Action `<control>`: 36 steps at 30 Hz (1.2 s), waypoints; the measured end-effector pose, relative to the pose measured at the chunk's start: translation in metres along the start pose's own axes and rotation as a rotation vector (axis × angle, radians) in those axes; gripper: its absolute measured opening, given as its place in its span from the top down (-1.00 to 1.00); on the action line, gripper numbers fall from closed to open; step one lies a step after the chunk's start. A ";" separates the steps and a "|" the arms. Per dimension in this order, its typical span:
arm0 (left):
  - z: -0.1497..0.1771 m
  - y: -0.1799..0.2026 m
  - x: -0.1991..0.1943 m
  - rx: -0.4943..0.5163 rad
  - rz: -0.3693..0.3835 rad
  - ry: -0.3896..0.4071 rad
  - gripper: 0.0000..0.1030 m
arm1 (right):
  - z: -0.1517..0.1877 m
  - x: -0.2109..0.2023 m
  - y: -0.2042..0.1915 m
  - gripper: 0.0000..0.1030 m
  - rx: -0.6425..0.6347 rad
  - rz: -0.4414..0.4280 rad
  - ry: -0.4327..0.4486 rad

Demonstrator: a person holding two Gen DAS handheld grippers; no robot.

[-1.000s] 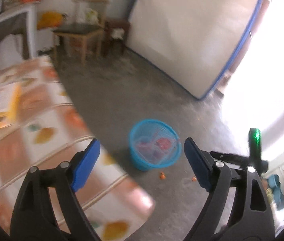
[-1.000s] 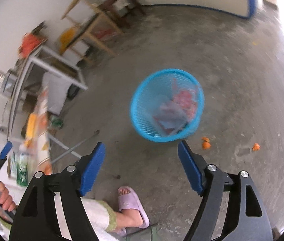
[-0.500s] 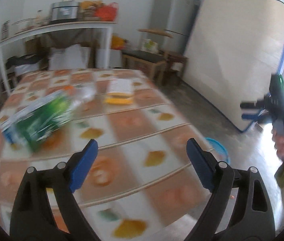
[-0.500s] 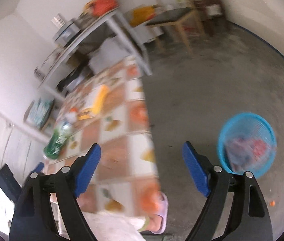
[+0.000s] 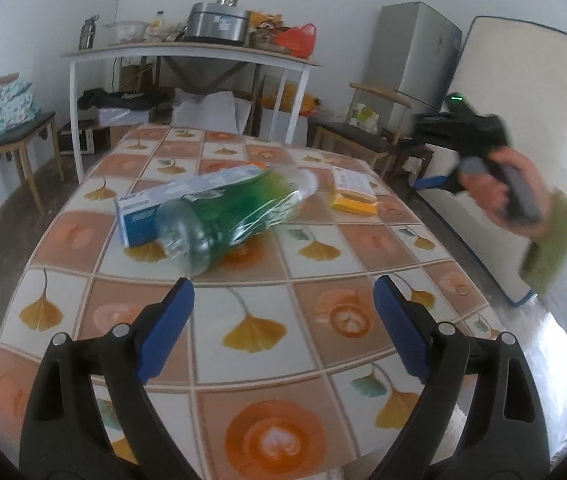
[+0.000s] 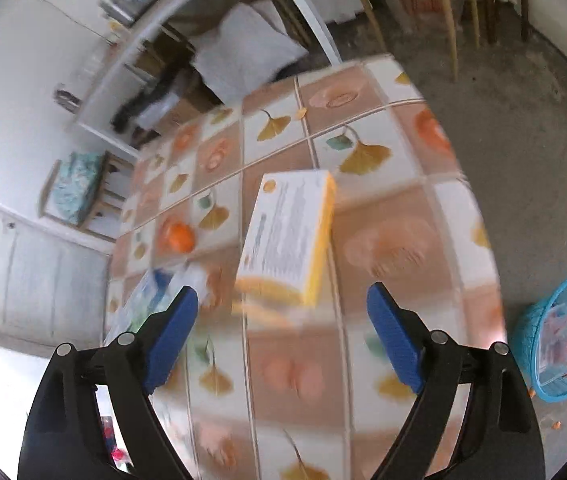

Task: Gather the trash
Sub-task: 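Move both open tools back over the table, then grasp the green bottle with the left tool while the right tool grasps the white medicine box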

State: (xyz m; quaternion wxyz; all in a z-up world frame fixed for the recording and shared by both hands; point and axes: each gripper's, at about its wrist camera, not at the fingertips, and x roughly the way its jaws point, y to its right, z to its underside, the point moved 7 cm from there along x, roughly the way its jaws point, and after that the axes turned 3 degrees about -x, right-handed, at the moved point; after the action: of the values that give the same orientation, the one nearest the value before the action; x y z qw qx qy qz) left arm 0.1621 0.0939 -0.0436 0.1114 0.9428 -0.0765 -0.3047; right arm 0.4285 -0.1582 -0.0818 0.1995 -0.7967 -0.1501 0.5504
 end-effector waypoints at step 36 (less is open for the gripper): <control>-0.043 -0.008 0.141 0.666 -0.368 -0.304 -0.29 | 0.009 0.060 0.013 -0.42 -0.224 0.201 -0.023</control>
State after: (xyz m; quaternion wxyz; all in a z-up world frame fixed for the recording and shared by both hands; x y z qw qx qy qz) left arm 0.3007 0.0787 -0.0905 -0.2688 0.8695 -0.0164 -0.4140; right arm 0.4411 -0.1411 -0.1401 0.0518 -0.8184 -0.1325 0.5567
